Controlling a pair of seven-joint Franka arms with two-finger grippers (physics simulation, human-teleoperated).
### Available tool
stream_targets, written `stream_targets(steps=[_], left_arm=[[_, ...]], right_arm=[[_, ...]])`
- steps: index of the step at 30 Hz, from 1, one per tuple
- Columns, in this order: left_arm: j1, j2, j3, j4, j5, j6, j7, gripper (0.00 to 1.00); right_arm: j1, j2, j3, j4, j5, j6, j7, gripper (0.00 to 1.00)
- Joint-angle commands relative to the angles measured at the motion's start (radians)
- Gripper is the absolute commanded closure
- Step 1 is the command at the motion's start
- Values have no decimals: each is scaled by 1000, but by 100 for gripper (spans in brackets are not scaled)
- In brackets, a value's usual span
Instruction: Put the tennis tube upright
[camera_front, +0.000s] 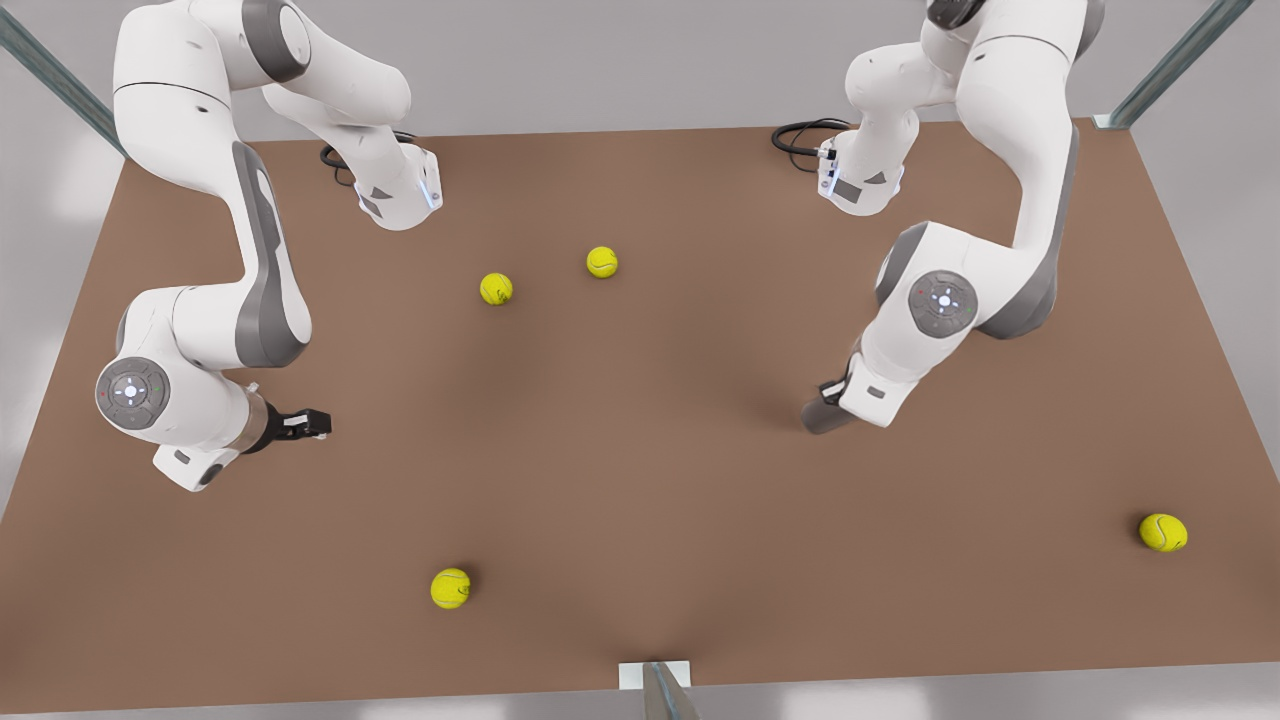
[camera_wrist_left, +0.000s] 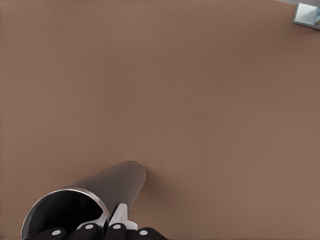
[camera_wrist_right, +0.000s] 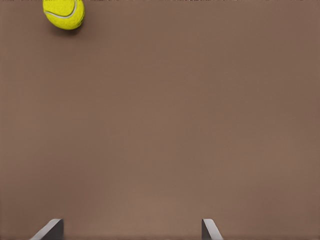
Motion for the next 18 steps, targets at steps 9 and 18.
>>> stream_targets(steps=[9,18], left_arm=[[-62,72,70,23,22,2,-2,79],[-64,81,70,23,22,5,-5,79]], right_arm=[[1,3,0,0,0,2,0,0],[1,5,0,0,0,0,0,0]])
